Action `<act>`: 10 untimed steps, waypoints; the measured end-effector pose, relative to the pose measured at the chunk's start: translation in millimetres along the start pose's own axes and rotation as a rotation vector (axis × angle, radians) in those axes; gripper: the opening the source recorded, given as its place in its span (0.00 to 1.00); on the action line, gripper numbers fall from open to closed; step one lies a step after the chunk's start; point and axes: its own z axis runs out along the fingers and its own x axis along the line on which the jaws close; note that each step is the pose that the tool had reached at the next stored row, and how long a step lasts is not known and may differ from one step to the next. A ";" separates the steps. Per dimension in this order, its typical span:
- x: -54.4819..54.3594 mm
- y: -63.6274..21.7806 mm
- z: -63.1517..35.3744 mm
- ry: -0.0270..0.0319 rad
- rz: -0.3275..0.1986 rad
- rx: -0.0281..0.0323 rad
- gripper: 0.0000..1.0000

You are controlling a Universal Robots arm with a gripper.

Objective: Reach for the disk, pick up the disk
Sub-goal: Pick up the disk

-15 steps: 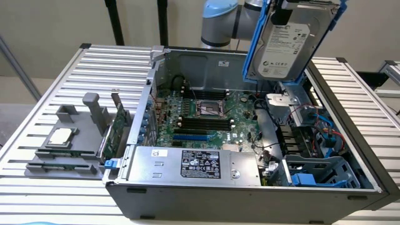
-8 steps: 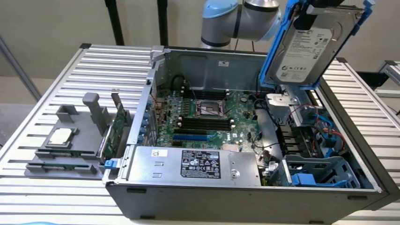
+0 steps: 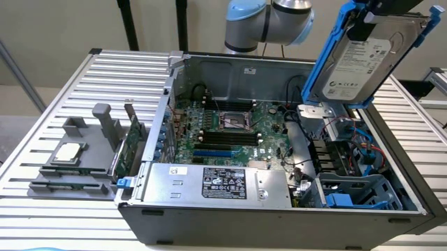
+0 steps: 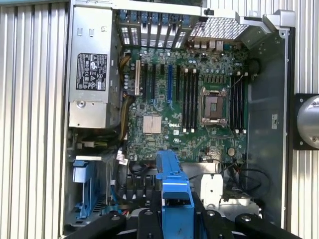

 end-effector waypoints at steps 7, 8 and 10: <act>20.5 -10.4 -2.5 0.0001 0.000 -0.0041 0.33; 23.2 -11.4 -2.8 0.0001 0.000 -0.0042 0.33; 28.8 -12.9 -3.3 -0.0002 0.000 -0.0043 0.33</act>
